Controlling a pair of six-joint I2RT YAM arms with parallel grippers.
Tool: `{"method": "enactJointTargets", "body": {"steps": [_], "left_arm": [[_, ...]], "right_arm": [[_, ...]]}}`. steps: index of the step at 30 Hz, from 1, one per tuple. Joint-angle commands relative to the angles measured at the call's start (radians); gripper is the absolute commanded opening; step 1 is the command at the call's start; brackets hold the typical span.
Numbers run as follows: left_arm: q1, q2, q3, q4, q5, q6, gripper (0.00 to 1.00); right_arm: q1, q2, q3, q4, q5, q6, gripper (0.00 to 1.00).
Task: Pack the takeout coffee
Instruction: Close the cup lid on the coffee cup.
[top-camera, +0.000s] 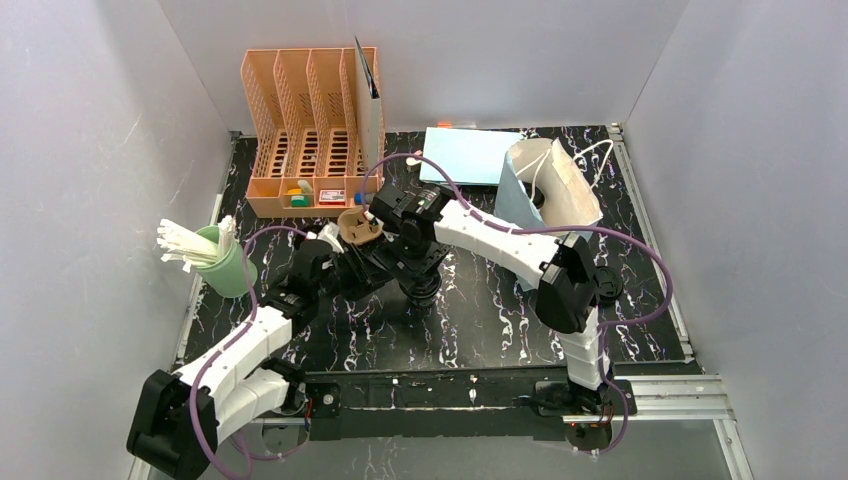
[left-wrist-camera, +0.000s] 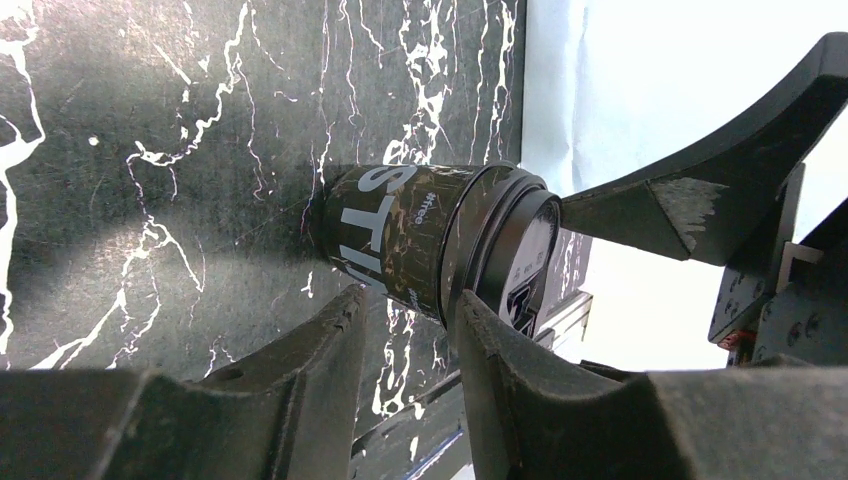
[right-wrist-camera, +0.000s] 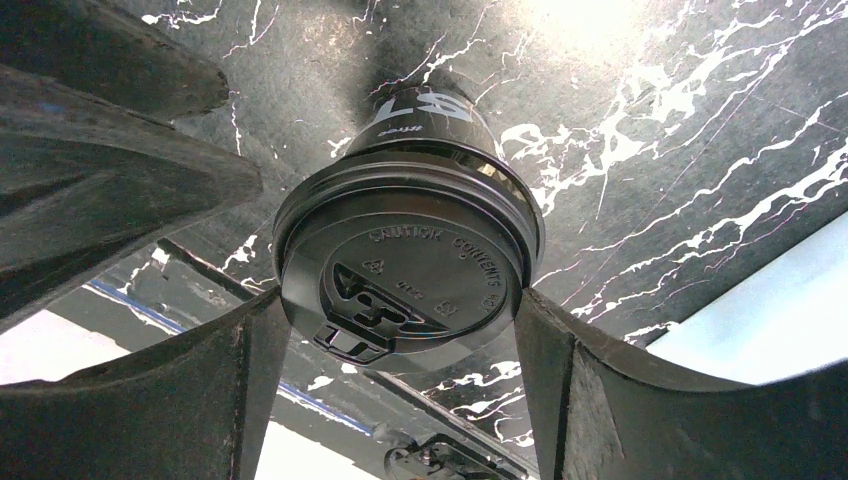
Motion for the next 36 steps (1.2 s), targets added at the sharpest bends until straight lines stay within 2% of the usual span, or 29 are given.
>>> {"method": "enactJointTargets", "body": {"steps": [1,13,17,26,36], "left_arm": [[0.008,0.023,-0.023,0.087,0.045,-0.021,0.36],[0.009,0.053,-0.03,0.135,0.074,-0.025,0.38],[0.009,0.07,-0.033,0.156,0.086,-0.033,0.38],[0.009,0.043,-0.012,0.103,0.066,-0.01,0.38],[0.009,0.022,-0.004,0.077,0.053,-0.002,0.39]], "right_arm": [[0.008,0.028,0.05,-0.026,-0.005,-0.008,0.82],[0.012,0.058,0.072,-0.05,0.014,-0.012,0.85],[0.012,0.053,0.077,-0.05,0.013,-0.012,0.84],[0.021,0.021,0.128,-0.069,0.02,-0.009,0.86],[0.022,0.015,0.096,-0.051,0.057,-0.019,0.89]]}}
